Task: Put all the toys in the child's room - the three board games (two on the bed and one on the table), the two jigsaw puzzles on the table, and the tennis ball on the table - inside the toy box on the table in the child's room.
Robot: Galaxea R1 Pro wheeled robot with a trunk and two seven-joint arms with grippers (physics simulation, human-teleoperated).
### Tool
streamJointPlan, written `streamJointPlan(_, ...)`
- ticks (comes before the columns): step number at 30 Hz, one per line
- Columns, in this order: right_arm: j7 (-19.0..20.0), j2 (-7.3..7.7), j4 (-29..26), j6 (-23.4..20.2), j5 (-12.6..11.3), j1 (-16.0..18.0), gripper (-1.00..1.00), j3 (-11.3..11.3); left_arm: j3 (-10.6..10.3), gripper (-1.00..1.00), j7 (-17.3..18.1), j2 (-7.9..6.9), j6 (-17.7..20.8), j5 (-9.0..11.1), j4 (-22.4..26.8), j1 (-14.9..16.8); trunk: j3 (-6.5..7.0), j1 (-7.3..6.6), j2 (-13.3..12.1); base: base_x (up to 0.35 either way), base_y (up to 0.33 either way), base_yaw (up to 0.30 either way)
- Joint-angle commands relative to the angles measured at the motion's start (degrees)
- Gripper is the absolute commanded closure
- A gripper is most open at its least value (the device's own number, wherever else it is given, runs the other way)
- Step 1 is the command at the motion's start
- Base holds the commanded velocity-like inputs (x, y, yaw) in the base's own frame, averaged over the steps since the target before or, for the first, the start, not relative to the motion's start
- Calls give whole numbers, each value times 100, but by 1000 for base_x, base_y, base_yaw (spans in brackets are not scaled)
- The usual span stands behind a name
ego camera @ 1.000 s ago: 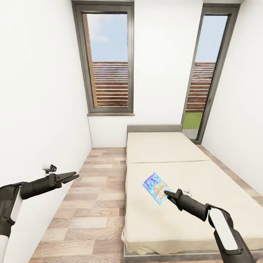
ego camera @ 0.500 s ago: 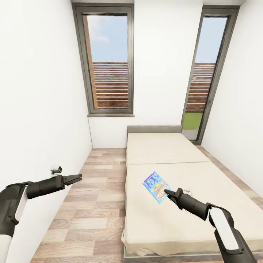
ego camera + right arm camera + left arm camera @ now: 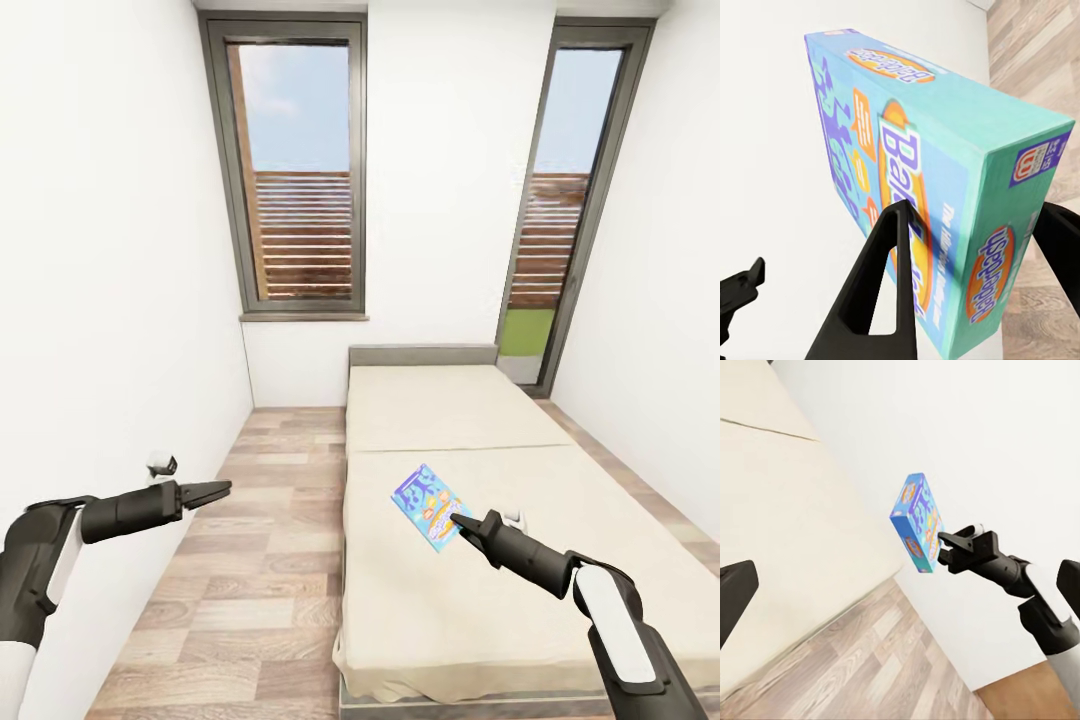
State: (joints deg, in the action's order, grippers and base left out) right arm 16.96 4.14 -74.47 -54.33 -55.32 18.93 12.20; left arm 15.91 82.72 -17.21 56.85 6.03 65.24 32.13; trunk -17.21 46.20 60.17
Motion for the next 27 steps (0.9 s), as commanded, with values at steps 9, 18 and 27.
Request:
streamJointPlan(9, 61, -1, 27, -23, 48, 12, 100, 15, -35, -100, 14, -2, 56, 8, -1, 4, 38, 1, 5, 137, 0, 22)
streamJointPlan(18, 62, -1, 57, -23, 49, 14, 100, 19, -35, -100, 40, -2, 60, 32, 58, 4, 175, -109, -196, 7, 0, -126)
streamJointPlan(27, 62, -8, 55, -13, 48, 14, 100, 18, -35, -100, 34, -2, 78, 26, 76, 4, 339, -307, -557, 0, 0, -46)
